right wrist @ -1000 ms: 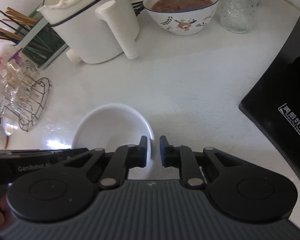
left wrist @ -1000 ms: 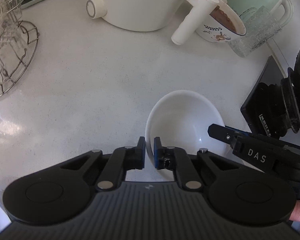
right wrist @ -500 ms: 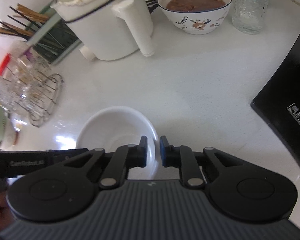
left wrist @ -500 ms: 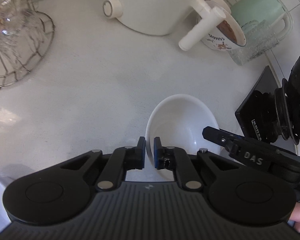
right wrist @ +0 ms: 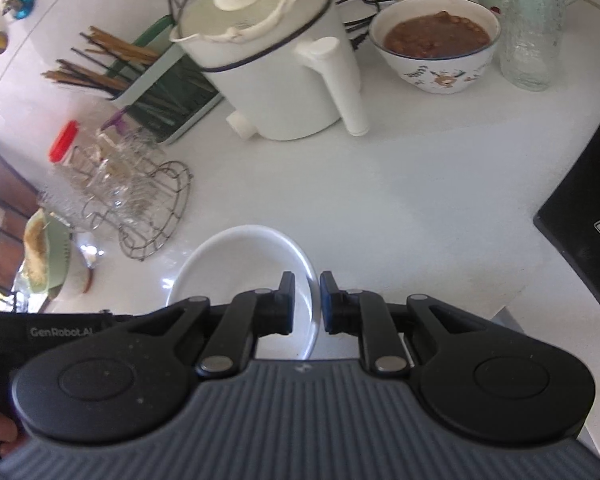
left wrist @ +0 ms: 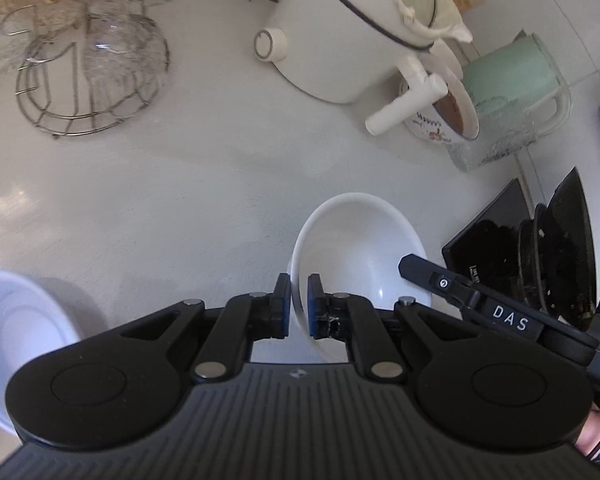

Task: Organize plates and bowls
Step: 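Carry the white ceramic bowl with both tools toward the nested plastic bowls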

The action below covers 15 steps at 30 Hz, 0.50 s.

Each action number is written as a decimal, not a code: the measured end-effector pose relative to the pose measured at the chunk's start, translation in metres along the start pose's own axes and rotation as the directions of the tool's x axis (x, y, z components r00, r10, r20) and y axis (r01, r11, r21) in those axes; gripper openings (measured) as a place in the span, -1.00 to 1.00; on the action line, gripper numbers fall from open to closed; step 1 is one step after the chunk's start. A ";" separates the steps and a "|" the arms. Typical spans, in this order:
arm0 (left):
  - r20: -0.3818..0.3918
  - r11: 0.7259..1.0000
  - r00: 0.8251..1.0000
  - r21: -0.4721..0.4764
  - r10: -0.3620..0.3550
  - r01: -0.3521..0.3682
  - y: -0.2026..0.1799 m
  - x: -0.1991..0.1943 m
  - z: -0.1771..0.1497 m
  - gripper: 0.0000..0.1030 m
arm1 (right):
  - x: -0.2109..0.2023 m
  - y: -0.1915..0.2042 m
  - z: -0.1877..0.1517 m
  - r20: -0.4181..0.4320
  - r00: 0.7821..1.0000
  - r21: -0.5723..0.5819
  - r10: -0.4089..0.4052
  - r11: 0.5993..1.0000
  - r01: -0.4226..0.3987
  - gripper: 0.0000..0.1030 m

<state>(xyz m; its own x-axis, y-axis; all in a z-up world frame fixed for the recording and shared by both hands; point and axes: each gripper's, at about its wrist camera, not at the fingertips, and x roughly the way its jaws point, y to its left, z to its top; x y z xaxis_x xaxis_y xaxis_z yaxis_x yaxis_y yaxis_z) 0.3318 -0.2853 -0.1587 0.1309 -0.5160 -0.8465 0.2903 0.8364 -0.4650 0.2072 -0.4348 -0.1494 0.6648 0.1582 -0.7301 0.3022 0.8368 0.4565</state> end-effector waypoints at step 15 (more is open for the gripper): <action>0.085 0.993 0.996 -0.116 0.030 -0.020 0.039 -0.061 -0.031 -0.81 | -0.011 0.041 -0.014 -0.042 0.991 -0.125 0.130 0.983 -0.134 -0.69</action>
<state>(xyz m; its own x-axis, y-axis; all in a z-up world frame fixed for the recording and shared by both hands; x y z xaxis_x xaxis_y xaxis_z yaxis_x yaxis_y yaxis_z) 0.3059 -0.2157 -0.1326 0.2199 -0.5048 -0.8348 0.1754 0.8622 -0.4752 0.2033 -0.3949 -0.1296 0.6693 0.2869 -0.6853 0.1228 0.8670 0.4829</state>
